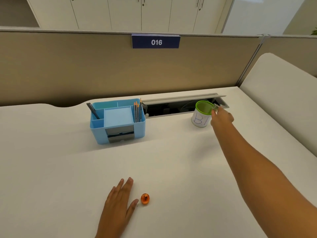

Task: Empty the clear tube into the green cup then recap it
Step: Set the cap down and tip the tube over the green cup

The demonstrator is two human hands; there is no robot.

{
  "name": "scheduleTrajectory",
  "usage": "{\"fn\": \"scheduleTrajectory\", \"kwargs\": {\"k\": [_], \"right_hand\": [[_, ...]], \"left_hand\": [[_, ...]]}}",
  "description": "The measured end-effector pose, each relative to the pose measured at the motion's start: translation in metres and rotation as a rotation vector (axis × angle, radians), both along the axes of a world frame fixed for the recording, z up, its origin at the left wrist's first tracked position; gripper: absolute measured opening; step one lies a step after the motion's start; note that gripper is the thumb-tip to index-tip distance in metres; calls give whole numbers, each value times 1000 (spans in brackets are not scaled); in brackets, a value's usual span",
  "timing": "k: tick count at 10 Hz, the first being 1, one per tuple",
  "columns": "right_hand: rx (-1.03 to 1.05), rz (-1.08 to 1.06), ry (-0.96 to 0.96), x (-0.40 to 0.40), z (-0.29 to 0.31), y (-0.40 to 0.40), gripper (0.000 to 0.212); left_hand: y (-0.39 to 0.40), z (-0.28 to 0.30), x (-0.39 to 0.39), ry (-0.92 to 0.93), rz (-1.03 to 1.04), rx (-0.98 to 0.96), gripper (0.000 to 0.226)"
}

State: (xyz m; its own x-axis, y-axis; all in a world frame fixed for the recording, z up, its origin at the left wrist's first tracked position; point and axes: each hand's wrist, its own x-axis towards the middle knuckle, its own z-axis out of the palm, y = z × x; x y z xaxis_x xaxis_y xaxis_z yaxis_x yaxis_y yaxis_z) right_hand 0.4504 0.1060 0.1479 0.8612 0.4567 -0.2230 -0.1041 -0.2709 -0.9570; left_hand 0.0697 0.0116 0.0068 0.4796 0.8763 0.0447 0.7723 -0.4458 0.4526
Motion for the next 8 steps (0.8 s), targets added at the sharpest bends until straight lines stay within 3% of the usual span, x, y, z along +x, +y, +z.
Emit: {"fn": "scheduleTrajectory", "kwargs": {"k": [1, 2, 4, 6, 8], "right_hand": [[251, -121, 247, 19, -6, 23, 44], [193, -226, 189, 15, -3, 29, 46], [322, -295, 281, 22, -13, 36, 61], [206, -247, -41, 32, -15, 40, 52], [202, -233, -52, 36, -15, 40, 53]], "left_hand": [[0, -6, -1, 11, -13, 47, 75], [-1, -6, -1, 30, 5, 35, 69], [0, -9, -2, 27, 11, 49, 67], [-2, -10, -2, 10, 9, 80, 68], [-2, -11, -1, 3, 13, 83, 69]]}}
